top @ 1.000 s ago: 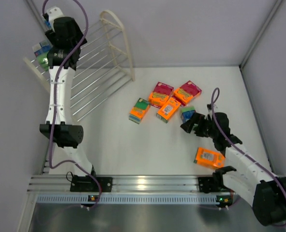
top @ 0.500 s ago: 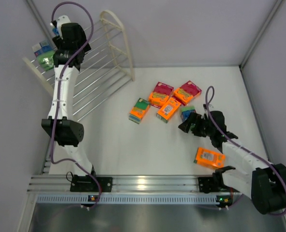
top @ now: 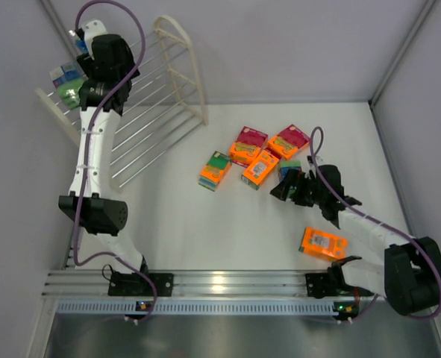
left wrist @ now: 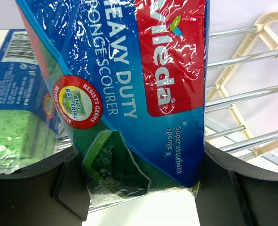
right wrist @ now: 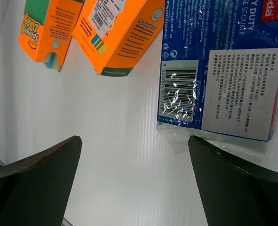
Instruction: Place and organize the cleaning sponges onto the shelf
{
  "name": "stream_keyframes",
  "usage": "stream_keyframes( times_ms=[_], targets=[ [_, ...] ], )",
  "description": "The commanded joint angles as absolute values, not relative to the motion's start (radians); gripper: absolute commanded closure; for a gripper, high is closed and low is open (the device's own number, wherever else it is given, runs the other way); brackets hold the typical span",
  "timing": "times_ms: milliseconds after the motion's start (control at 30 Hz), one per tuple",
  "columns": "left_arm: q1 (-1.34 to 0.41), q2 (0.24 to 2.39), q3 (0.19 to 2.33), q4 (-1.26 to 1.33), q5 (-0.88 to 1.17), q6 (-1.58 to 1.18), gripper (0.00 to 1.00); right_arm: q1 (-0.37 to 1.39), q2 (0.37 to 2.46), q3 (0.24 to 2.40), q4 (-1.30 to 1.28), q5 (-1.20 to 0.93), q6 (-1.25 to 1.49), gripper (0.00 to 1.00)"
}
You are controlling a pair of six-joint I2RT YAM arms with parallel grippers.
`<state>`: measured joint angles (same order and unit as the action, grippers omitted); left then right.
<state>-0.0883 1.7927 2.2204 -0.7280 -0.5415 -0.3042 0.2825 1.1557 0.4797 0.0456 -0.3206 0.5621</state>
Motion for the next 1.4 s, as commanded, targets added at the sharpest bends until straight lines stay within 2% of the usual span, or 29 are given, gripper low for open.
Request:
stream_keyframes(
  times_ms=[0, 467, 600, 667, 767, 1067, 1233, 1367],
  targets=[
    [-0.089, 1.729, 2.207, -0.689, -0.583, -0.298, 0.26, 0.301, 1.166, 0.531, 0.114, -0.328, 0.56, 0.01],
    [-0.092, 1.712, 2.134, -0.689, -0.551, -0.315, 0.22, 0.33, 1.157, 0.537, 0.092, -0.301, 0.551, 0.01],
    [-0.092, 1.717, 2.141, -0.686, -0.572, -0.305, 0.13, 0.334, 1.149, 0.532, 0.089, -0.295, 0.552, 0.01],
    [-0.092, 1.721, 2.154, -0.689, -0.569, -0.298, 0.11, 0.334, 1.15, 0.532, 0.086, -0.291, 0.554, 0.01],
    [-0.092, 1.729, 2.163, -0.687, -0.565, -0.291, 0.02, 0.337, 1.149, 0.534, 0.084, -0.287, 0.554, 0.01],
    [-0.092, 1.724, 2.279, -0.686, -0.489, -0.255, 0.02, 0.342, 1.138, 0.561, 0.063, -0.275, 0.535, 0.01],
    [-0.124, 1.672, 2.28, -0.686, -0.445, -0.224, 0.02, 0.341, 1.08, 0.678, -0.032, -0.219, 0.502, 0.01],
    [-0.263, 1.62, 2.24, -0.687, -0.456, -0.169, 0.02, 0.342, 1.042, 0.802, -0.209, -0.039, 0.474, 0.01]
  ],
)
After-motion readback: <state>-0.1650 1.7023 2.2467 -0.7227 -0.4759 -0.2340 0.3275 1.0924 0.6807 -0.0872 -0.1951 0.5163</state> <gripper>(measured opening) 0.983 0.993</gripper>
